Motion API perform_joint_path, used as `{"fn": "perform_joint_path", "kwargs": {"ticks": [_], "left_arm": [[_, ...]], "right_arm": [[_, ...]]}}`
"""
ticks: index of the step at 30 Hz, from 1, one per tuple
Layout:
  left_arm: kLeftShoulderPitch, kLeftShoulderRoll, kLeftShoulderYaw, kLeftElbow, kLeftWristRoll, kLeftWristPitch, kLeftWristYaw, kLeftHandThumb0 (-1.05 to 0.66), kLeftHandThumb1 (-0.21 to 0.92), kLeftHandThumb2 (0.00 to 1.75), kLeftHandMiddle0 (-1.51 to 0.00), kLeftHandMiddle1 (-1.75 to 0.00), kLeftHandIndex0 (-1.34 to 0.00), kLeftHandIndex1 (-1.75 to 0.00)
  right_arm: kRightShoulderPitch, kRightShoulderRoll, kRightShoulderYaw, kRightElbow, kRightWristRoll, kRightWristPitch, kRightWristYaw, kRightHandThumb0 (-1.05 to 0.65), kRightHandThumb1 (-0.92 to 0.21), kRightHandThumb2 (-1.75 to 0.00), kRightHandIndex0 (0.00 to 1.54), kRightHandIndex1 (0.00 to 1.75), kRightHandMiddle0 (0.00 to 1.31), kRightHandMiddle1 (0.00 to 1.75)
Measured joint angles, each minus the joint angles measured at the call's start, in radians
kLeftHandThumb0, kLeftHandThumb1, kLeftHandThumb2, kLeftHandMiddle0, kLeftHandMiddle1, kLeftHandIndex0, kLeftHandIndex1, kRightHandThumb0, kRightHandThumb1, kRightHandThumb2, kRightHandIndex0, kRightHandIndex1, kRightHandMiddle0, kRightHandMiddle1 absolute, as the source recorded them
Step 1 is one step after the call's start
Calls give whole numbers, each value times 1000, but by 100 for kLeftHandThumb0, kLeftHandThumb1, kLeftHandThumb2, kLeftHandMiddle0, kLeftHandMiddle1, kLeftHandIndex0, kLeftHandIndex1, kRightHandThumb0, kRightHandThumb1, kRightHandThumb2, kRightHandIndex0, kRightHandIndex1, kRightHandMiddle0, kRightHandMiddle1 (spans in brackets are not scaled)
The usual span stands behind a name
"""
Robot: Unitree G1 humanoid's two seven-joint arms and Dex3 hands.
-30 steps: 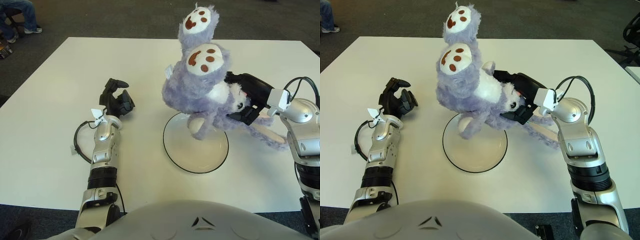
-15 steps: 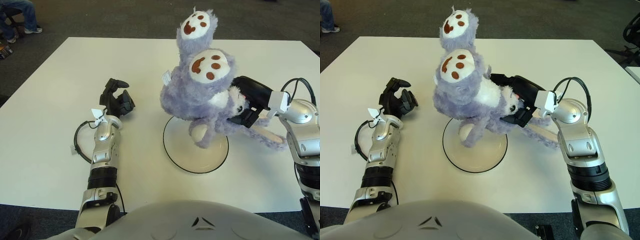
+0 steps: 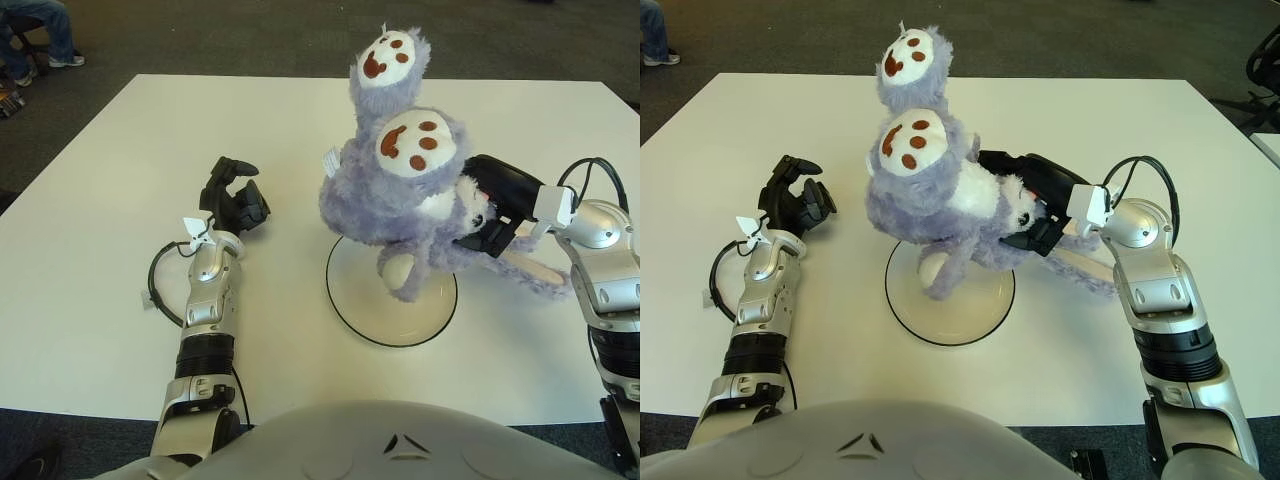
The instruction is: Put the doll into the plate.
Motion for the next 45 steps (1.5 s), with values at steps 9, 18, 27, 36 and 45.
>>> {"fn": "perform_joint_path", "kwargs": {"ticks": [9,18,27,36,45], "left_arm": [[0,-2,0,1,7,-1,5,-45,42,119,-111,-175,-53,-175],[0,-4,1,1,6,-1,5,-45,42,119,-111,-175,-53,-175],[0,-4,2,1,2,-1,5,-45,41,119,-111,-175,-53,-175],[0,-4,2,1,2,-1,5,-45,42,119,-112,-175,-53,-175],[0,-5,3,0,2,-2,5,-44,42,118,-112,-175,-52,-175]], "right_arm": [[1,0,7,0,2,22,0,2,-7,-152,79,175,71,152],[15,-4,9,-2,-12,18,-2,-1,-20,-143,59,175,58,171],[29,-20,9,-14,-15,20,-2,-1,-31,-133,51,175,49,174],[35,-18,8,-14,-5,16,-3,52,-15,-151,73,175,2,122],[58,-9,7,-22,-7,-5,-26,52,-18,-147,71,174,0,66]]}}
